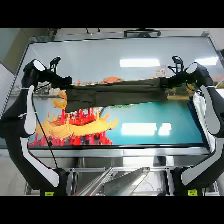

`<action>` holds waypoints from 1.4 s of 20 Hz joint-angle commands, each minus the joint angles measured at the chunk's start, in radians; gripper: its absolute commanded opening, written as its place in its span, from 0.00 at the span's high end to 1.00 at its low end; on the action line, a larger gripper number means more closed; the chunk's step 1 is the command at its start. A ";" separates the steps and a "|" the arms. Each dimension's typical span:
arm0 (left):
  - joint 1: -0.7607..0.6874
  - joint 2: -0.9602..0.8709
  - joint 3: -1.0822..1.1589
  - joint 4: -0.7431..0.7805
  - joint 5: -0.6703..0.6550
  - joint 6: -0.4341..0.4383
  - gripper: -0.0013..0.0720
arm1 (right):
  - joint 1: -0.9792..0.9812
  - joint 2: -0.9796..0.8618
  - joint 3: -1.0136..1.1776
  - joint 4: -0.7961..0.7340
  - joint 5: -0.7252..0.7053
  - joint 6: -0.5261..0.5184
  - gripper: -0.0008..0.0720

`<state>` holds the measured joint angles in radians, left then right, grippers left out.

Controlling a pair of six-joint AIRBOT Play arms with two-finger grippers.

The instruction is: Fold the shirts.

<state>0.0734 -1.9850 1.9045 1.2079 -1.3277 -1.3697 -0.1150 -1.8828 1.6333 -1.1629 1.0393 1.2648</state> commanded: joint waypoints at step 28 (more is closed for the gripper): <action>-0.094 0.094 0.142 0.072 0.000 -0.008 0.02 | -0.109 -0.236 0.189 0.315 0.202 -0.099 0.18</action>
<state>0.0067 -1.8923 2.0464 1.2785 -1.3479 -1.3773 -0.2321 -2.0865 1.8233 -0.8783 1.2339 1.1831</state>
